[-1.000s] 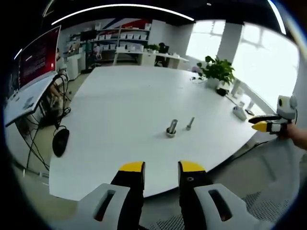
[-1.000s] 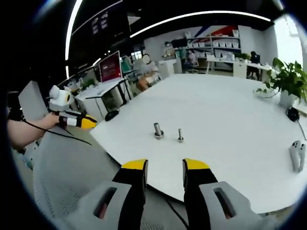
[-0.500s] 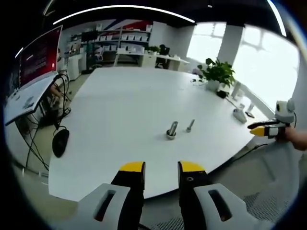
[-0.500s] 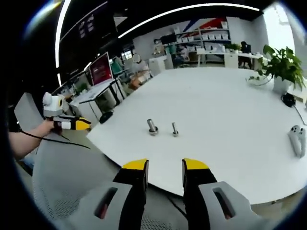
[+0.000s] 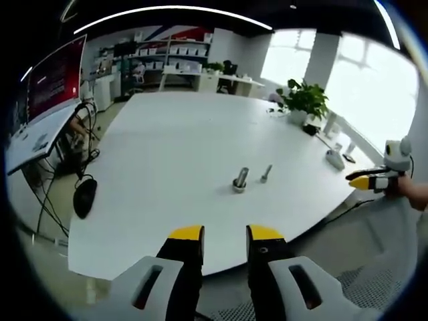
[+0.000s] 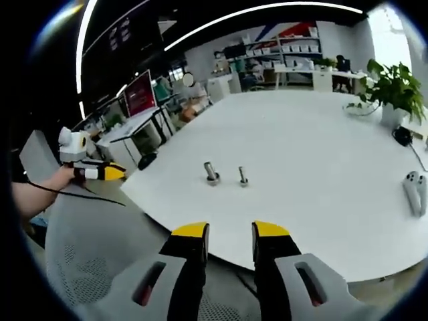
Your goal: Place the washer onto the threaded stud by aligning its center hole with the stud, sliding it down to the base, and recovering from edge contact or off-axis alignment until the washer reaches the visible bottom stop.
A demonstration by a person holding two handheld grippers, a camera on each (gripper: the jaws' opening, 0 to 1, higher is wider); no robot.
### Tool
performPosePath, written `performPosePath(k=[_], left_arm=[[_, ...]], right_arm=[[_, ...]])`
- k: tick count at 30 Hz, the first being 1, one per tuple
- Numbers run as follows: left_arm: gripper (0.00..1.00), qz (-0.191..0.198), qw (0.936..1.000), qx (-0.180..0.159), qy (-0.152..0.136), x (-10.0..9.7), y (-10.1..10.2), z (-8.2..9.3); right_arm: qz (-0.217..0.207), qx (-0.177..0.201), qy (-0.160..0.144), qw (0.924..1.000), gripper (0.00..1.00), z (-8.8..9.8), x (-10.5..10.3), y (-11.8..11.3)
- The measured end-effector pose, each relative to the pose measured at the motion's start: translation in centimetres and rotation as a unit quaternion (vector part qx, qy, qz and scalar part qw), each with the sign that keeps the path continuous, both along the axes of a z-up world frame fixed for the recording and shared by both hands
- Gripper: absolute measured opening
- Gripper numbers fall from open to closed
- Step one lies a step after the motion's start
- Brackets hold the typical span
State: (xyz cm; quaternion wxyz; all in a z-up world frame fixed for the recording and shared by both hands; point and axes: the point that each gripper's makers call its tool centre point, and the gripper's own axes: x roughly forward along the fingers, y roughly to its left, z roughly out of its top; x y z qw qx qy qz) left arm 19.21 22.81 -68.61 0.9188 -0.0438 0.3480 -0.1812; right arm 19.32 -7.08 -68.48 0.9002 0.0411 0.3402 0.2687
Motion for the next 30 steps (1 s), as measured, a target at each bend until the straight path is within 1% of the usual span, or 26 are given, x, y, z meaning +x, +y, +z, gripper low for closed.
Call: performPosePath(k=[6,8,9,10,11,12,14,15,16,17,19,20,22,25,30], left_arm=[[0.24,0.0,1.0,0.001,0.009,-0.1,0.0,-0.3],[0.24,0.001,0.9999,0.001,0.012,-0.1,0.0,-0.4],[0.24,0.002,0.9999,0.0,0.012,-0.1,0.0,-0.3],[0.24,0.004,0.9999,-0.002,0.012,-0.1,0.1,-0.3],[0.24,0.005,0.9999,-0.004,0.012,-0.1,0.2,-0.4],[0.24,0.005,0.9999,-0.004,0.012,-0.1,0.2,-0.4],[0.24,0.002,0.9999,-0.002,0.013,-0.1,0.0,-0.4],[0.24,-0.001,0.9999,-0.002,0.015,-0.2,-0.2,-0.4],[0.24,-0.003,0.9998,0.0,0.018,-0.3,-0.2,-0.5],[0.24,-0.005,0.9997,0.005,0.024,-0.4,-0.2,-0.8],[0.24,-0.002,0.9997,0.007,0.024,-0.4,0.0,-0.8],[0.24,0.0,0.9997,0.004,0.023,-0.4,0.1,-0.7],[0.25,-0.003,0.9997,0.001,0.023,-0.4,-0.1,-0.6],[0.25,-0.014,0.9995,0.009,0.028,-0.5,-0.4,-0.9],[0.25,-0.003,0.9998,0.002,0.021,-0.3,0.0,-0.7]], right_arm=[[0.005,0.0,0.011,0.9999,0.28,-0.3,-0.2,0.1],[0.012,0.0,0.027,0.9996,0.28,-0.9,-0.5,0.2],[0.015,0.0,0.03,0.9994,0.28,-0.9,-0.6,0.3],[0.014,-0.001,0.024,0.9996,0.28,-0.7,-0.5,0.3],[0.005,0.0,0.002,1.0,0.27,-0.1,0.0,0.1],[-0.009,0.014,-0.014,0.9998,0.27,0.7,0.5,-0.1],[-0.008,0.017,-0.004,0.9998,0.27,0.4,0.3,-0.2],[-0.002,0.013,0.007,0.9999,0.27,0.0,0.1,0.0],[0.013,0.001,0.026,0.9996,0.27,-0.7,-0.5,0.2],[0.021,-0.003,0.033,0.9992,0.27,-1.0,-0.7,0.4],[0.016,0.001,0.022,0.9996,0.27,-0.7,-0.5,0.4],[0.004,0.01,0.013,0.9999,0.27,-0.2,-0.1,0.2],[0.002,0.013,0.017,0.9998,0.27,-0.3,-0.1,0.1],[0.011,0.004,0.02,0.9997,0.27,-0.6,-0.4,0.3],[0.002,0.009,0.02,0.9998,0.27,-0.5,-0.2,0.1]])
